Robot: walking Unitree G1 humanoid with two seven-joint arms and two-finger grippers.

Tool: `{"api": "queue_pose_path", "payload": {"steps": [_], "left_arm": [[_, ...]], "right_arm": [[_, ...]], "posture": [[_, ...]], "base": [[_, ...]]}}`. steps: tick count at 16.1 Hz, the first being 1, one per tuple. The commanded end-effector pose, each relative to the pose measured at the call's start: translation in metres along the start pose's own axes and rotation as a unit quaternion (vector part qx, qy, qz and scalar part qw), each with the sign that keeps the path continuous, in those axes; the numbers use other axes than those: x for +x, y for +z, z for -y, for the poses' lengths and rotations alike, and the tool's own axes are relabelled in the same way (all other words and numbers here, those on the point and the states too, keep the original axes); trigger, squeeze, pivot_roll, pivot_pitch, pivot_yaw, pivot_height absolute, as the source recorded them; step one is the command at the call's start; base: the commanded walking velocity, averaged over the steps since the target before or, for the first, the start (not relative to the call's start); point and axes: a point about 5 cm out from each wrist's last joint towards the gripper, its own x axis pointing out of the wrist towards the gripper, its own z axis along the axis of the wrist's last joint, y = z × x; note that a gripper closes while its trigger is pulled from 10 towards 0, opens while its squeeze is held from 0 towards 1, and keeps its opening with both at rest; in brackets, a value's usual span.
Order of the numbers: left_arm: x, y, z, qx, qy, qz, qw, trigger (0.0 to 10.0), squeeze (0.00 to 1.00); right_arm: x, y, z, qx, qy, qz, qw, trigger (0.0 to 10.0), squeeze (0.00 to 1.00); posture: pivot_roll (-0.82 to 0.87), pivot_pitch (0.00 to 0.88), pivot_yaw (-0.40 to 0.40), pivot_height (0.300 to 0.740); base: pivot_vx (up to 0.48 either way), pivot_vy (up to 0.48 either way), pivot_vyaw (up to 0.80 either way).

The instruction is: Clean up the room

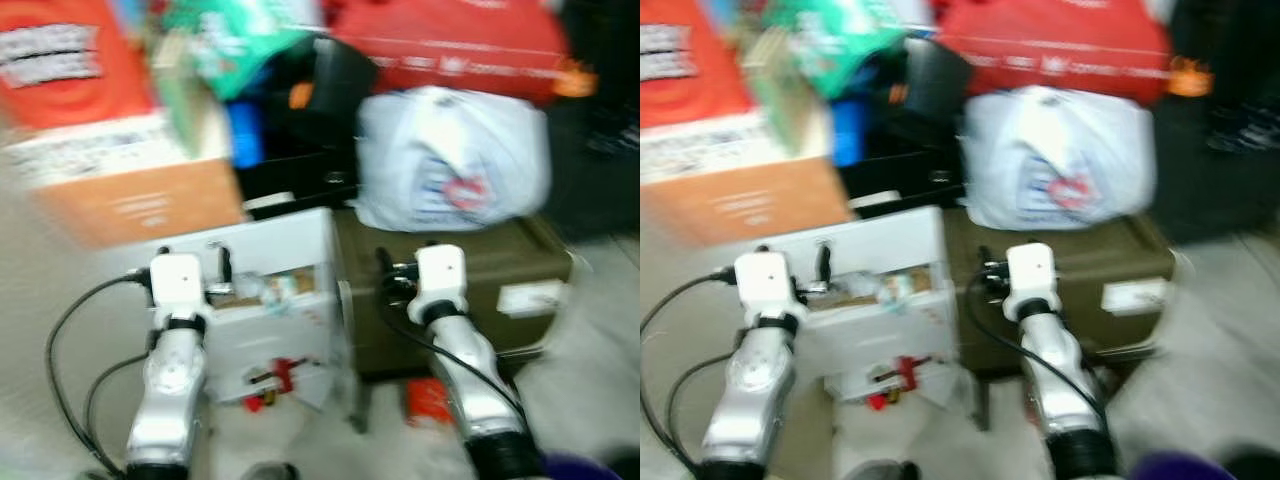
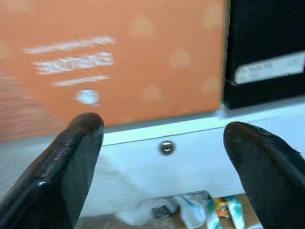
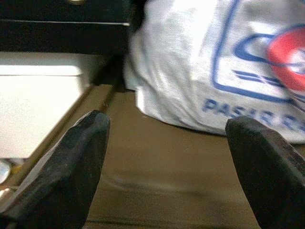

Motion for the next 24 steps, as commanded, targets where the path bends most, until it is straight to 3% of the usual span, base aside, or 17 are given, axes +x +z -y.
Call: {"api": "queue_pose_path", "payload": {"steps": [1,3,6,9,11,14,16,19,24], "left_arm": [[-0.001,0.000,-0.003,0.007,0.004,0.001,1.000,10.0,0.00],[-0.007,-0.004,-0.008,0.008,-0.001,-0.002,1.000,10.0,0.00],[-0.028,-0.012,-0.027,0.012,0.013,-0.021,1.000,10.0,0.00],[-0.048,-0.020,-0.038,0.019,0.017,-0.042,0.999,10.0,0.00],[-0.045,-0.017,-0.036,0.020,0.008,-0.038,0.999,10.0,0.00],[-0.039,-0.011,-0.031,0.017,-0.005,-0.030,0.999,10.0,0.00],[-0.034,-0.005,-0.028,0.014,-0.006,-0.019,1.000,10.0,0.00],[-0.034,0.009,-0.030,0.006,0.001,-0.006,1.000,10.0,0.00],[-0.037,0.017,-0.028,0.000,0.001,-0.003,1.000,10.0,0.00]], "right_arm": [[0.001,0.005,0.001,0.003,-0.006,0.013,1.000,10.0,0.00],[-0.006,0.007,0.004,0.011,-0.007,0.014,1.000,10.0,0.00],[-0.043,0.000,0.022,0.011,-0.037,-0.003,0.999,10.0,0.00],[-0.061,-0.007,0.035,0.026,-0.069,-0.025,0.997,10.0,0.00],[-0.060,-0.004,0.027,0.022,-0.059,-0.021,0.998,10.0,0.00],[-0.052,-0.003,0.027,0.023,-0.064,-0.022,0.997,10.0,0.00],[-0.043,0.004,0.022,0.009,-0.050,-0.013,0.999,10.0,0.00],[-0.031,0.021,0.010,0.029,-0.035,0.004,0.999,10.0,0.00],[-0.030,0.023,0.005,0.033,-0.026,-0.004,0.999,10.0,0.00]], "posture": [[-0.02,0.000,0.060,0.740],[-0.01,0.000,0.057,0.740],[-0.01,0.000,0.066,0.740],[-0.02,0.000,0.074,0.740],[-0.02,0.000,0.086,0.740],[-0.02,0.000,0.093,0.740],[-0.01,0.000,0.082,0.740],[0.01,0.000,0.059,0.740],[0.02,0.030,0.039,0.740]], "base": [[0.000,0.000,0.80],[0.000,0.000,0.80],[0.000,0.000,0.75],[0.000,0.000,0.19],[0.000,0.000,0.00],[0.000,0.000,0.00],[0.000,0.000,0.80],[0.000,0.000,0.80],[0.000,0.000,0.80]]}}
